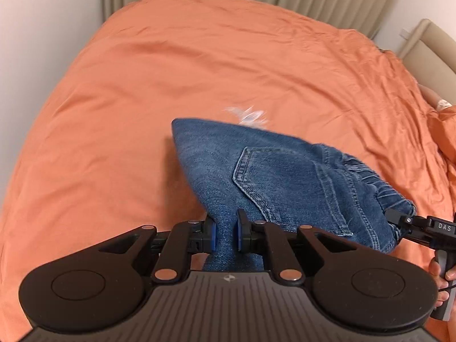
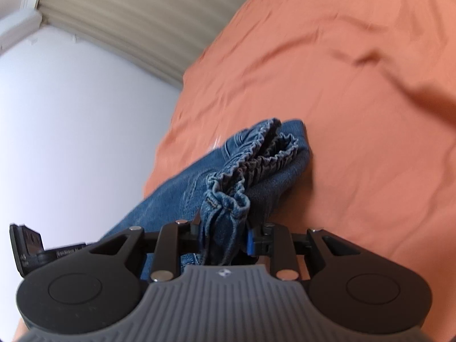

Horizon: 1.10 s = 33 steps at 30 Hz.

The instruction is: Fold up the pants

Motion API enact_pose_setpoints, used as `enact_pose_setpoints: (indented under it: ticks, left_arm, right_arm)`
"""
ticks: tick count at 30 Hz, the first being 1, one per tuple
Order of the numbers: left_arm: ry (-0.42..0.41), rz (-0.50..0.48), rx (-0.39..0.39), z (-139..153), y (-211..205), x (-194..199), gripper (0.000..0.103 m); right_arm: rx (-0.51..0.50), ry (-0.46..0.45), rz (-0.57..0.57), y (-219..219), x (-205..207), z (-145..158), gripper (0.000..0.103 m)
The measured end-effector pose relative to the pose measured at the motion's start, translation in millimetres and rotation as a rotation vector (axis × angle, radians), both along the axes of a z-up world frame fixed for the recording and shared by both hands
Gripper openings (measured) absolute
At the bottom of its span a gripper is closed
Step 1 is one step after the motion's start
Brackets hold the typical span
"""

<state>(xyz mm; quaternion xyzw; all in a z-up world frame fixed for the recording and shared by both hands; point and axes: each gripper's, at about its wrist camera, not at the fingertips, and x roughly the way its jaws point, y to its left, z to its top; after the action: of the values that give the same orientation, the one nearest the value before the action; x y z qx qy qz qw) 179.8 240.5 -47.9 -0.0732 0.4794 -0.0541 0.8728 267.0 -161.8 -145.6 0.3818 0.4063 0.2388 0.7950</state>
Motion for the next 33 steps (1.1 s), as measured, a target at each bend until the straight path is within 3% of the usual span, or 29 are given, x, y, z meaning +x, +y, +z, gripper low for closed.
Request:
enact_pose_setpoints:
  ticks: [8, 12, 16, 21, 26, 28, 30, 33]
  left_arm:
    - [0.052, 0.050, -0.002, -54.4, 12.5, -7.2, 0.015]
    - [0.044, 0.081, -0.017, -59.4, 15.5, -9.6, 0.026]
    - [0.002, 0.093, 0.060, -27.6, 15.9, -26.0, 0.027]
    - [-0.126, 0.086, 0.114, 53.0, 12.2, -74.6, 0.028]
    - [-0.202, 0.082, 0.191, 135.6, -1.2, -121.8, 0.040]
    - [-0.220, 0.100, 0.218, 156.1, -6.0, -141.8, 0.046]
    - [-0.248, 0.122, 0.234, 162.6, -10.9, -158.7, 0.059]
    - [-0.291, 0.164, 0.255, 146.1, -27.6, -176.8, 0.061]
  right_arm:
    - [-0.112, 0.095, 0.009, 27.0, -17.6, -23.6, 0.022]
    - [-0.172, 0.108, 0.009, 32.5, -21.4, -25.4, 0.026]
    - [-0.251, 0.061, 0.021, 39.2, -19.7, -6.5, 0.040]
    - [-0.398, -0.082, 0.018, 46.6, -34.5, 24.6, 0.049]
    - [-0.499, -0.254, 0.018, 49.7, -61.4, 67.5, 0.054]
    - [-0.510, -0.319, 0.025, 51.3, -76.7, 84.9, 0.057]
    - [-0.512, -0.384, 0.038, 53.9, -96.3, 102.1, 0.064]
    - [-0.542, -0.478, 0.049, 59.0, -130.4, 121.9, 0.067]
